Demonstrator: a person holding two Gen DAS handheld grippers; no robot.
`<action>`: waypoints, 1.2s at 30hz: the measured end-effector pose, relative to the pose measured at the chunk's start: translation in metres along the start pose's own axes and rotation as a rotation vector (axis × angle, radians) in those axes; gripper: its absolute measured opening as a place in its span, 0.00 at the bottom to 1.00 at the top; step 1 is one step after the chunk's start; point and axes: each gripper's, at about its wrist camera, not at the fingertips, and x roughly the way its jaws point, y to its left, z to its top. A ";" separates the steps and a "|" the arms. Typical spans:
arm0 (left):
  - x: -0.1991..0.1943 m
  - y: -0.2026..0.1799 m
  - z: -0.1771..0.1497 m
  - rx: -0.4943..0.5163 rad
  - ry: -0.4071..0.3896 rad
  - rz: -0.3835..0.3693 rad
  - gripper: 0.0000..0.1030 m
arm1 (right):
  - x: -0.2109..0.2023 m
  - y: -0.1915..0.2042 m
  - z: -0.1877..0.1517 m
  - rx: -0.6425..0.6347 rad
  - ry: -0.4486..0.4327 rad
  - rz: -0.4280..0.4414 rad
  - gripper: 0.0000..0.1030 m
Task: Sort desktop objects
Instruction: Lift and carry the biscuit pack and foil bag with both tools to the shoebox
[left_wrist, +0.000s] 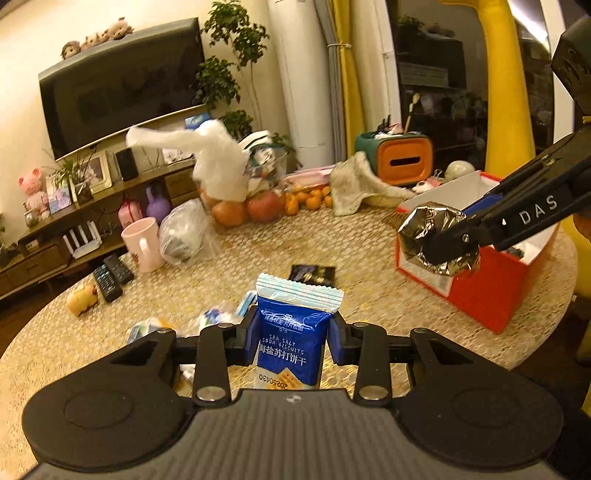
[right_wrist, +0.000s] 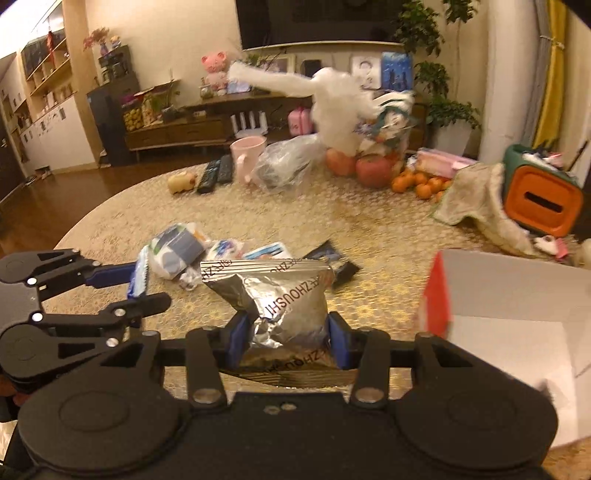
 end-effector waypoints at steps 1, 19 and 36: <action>-0.001 -0.004 0.003 0.009 -0.004 -0.001 0.34 | -0.004 -0.005 0.000 0.006 -0.005 -0.009 0.43; 0.024 -0.085 0.055 0.123 -0.042 -0.130 0.34 | -0.052 -0.093 -0.024 0.119 -0.042 -0.167 0.43; 0.081 -0.172 0.103 0.265 -0.025 -0.269 0.34 | -0.059 -0.175 -0.050 0.239 -0.021 -0.287 0.43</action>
